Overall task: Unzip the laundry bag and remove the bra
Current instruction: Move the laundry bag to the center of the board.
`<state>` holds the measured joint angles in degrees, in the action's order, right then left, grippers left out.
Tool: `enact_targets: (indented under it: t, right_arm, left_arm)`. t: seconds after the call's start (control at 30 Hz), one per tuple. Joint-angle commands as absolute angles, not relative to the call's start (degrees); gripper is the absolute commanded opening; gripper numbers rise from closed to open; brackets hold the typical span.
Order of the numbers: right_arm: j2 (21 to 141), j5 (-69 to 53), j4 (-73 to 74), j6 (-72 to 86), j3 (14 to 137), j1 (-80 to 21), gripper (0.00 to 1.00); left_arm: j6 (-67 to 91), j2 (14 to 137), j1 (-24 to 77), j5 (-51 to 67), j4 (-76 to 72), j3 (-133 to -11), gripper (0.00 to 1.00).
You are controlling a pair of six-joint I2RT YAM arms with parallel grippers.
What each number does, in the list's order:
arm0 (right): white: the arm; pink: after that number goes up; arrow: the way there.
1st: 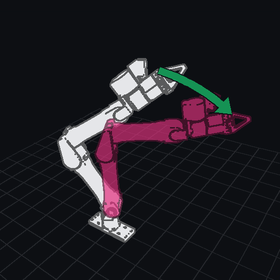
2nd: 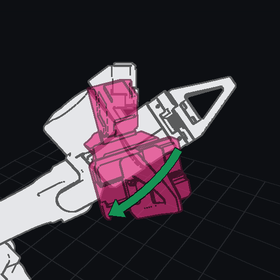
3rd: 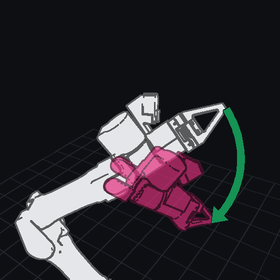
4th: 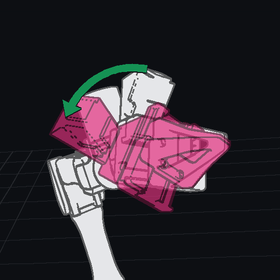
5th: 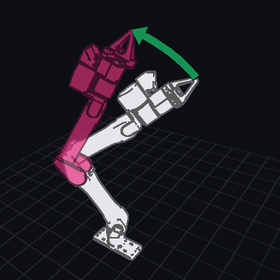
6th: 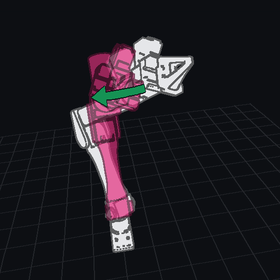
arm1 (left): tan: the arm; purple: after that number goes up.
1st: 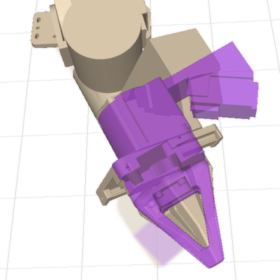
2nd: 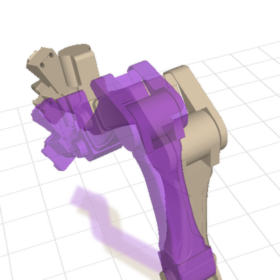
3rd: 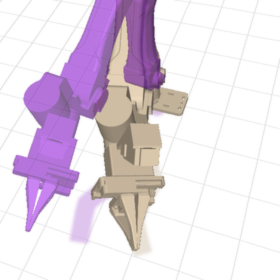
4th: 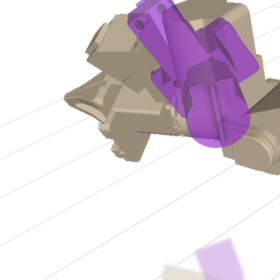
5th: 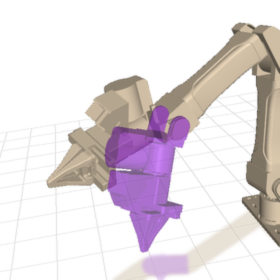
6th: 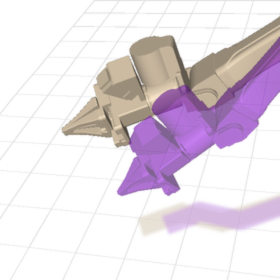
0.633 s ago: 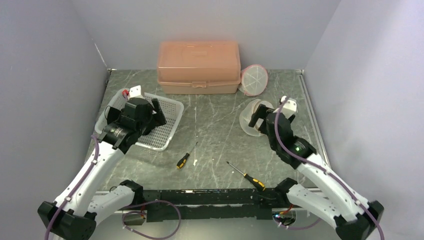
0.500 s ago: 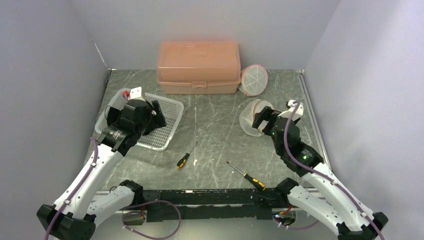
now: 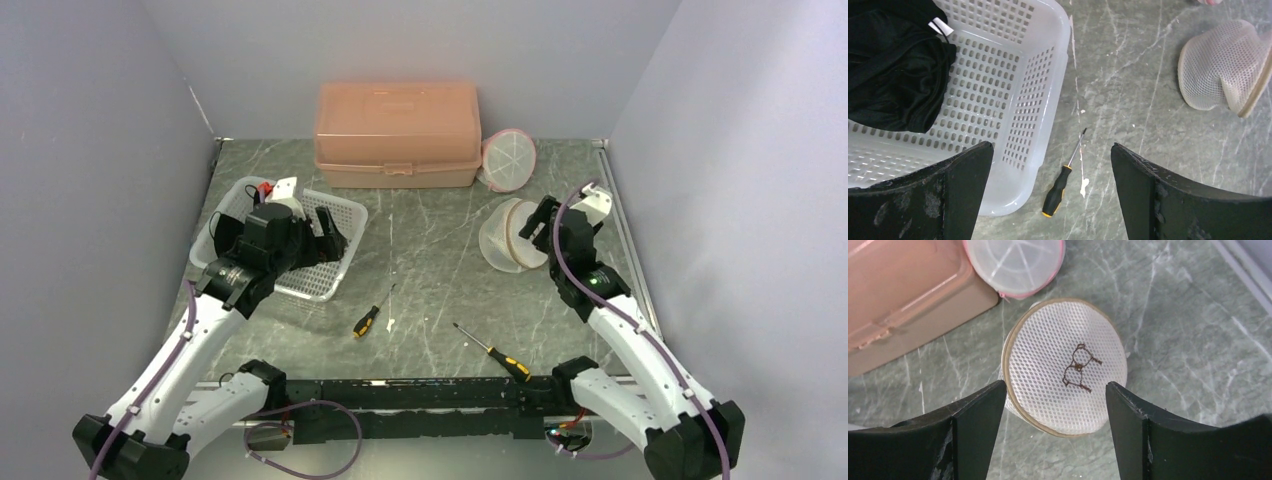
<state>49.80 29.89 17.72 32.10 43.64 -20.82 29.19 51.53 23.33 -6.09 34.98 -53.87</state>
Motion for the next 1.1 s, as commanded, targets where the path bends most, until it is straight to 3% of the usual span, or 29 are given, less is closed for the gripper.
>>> enact_targets:
  t: [0.0,0.23,0.53,0.87,0.93,1.03,1.07]
  right_arm:
    - [53.5,23.6,9.8,31.7,41.8,-20.0,0.75]
    - [61.8,19.0,8.5,28.5,44.7,-20.2,0.73]
    - [67.5,25.4,9.9,25.7,47.4,-25.3,0.68]
    - [71.8,29.6,15.5,25.9,50.6,-25.4,0.33]
    - [71.1,29.0,15.0,25.7,50.1,-25.5,0.23]
    - [69.9,29.3,15.8,25.2,50.5,-27.2,0.00]
    - [69.6,30.2,16.8,25.0,51.1,-28.2,0.00]
  left_arm:
    - [28.4,50.1,23.4,-2.1,31.4,-53.3,0.94]
    - [28.8,52.1,23.4,-0.8,32.8,-54.4,0.94]
    - [29.0,50.8,23.4,-2.1,32.7,-54.1,0.94]
    - [29.0,51.8,23.4,-1.2,32.3,-54.1,0.94]
    - [29.0,52.5,23.4,-0.8,32.7,-54.4,0.94]
    - [28.9,52.8,23.4,-0.9,33.1,-54.6,0.94]
    - [28.8,52.7,23.4,-1.0,33.1,-54.5,0.94]
